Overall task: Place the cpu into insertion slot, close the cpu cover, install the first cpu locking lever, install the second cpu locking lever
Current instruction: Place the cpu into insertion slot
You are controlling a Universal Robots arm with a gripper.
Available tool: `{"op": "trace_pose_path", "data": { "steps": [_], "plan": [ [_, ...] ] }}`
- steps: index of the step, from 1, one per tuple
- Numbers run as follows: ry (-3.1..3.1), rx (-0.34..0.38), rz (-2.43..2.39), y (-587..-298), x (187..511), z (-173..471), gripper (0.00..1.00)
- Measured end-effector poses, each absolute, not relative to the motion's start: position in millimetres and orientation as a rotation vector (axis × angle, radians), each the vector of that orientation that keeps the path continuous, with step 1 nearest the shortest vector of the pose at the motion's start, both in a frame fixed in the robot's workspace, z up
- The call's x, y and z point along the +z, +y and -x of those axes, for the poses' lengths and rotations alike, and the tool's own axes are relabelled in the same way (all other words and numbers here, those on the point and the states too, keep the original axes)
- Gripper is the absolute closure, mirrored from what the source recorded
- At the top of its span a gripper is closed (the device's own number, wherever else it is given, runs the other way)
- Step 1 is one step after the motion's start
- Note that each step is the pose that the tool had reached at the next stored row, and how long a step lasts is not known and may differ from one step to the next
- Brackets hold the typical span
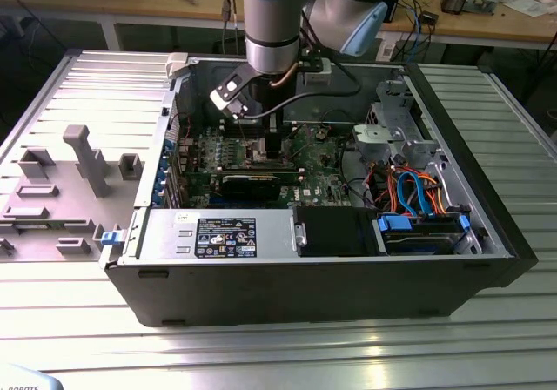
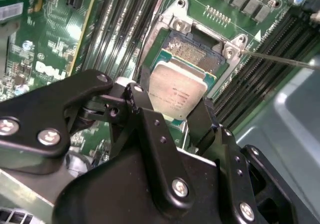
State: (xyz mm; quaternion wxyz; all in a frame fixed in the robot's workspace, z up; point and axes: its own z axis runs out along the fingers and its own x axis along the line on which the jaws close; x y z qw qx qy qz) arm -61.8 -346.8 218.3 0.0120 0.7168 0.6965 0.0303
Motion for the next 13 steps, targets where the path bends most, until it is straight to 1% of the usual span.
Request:
{"op": "trace_pose_path", "data": {
  "steps": [6,13],
  "plan": [
    [2.174,0.095,-2.232,-346,206,65,0.46],
    [2.178,0.094,-2.228,-339,204,65,0.46]
  ]
}}
